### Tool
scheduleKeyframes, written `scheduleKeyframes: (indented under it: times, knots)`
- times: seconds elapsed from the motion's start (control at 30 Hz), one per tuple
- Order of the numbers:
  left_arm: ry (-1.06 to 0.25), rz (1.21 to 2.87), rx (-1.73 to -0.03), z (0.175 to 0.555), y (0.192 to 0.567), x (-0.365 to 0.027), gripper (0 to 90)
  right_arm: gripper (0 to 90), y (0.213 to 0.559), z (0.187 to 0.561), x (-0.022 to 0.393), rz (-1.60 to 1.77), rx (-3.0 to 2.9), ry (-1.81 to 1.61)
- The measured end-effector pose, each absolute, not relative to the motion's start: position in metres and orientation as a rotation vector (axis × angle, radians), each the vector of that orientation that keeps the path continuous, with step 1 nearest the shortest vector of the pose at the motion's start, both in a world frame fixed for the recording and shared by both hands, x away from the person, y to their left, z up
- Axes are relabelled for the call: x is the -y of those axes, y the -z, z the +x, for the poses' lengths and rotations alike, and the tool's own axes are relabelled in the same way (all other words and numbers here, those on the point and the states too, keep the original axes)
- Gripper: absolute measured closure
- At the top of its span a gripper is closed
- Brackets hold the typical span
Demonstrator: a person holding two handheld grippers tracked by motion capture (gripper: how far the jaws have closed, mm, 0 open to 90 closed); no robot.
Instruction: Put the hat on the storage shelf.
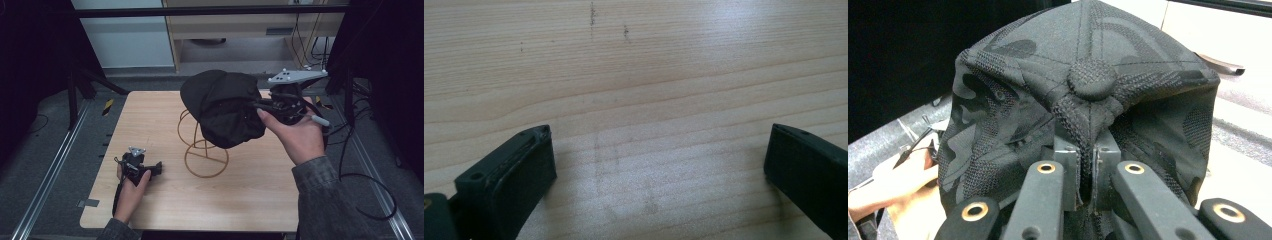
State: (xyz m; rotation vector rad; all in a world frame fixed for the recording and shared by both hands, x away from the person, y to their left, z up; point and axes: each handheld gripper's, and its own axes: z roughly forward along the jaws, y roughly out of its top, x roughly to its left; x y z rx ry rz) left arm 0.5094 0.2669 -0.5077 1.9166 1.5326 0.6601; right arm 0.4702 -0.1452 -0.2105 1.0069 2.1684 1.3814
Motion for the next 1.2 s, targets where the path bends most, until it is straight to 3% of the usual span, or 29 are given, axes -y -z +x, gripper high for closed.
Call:
scheduleKeyframes:
  times: [0.73,1.2]
  knots:
    - [-0.662,1.914,-1.534,0.509,0.508,-0.267,0.0,85.5,0.205,0.490,0.115,0.989,-2.206,-1.395]
    - [-0.661,1.914,-1.534,0.509,0.508,-0.267,0.0,85.4,0.230,0.490,0.099,1.005,-2.262,-1.394]
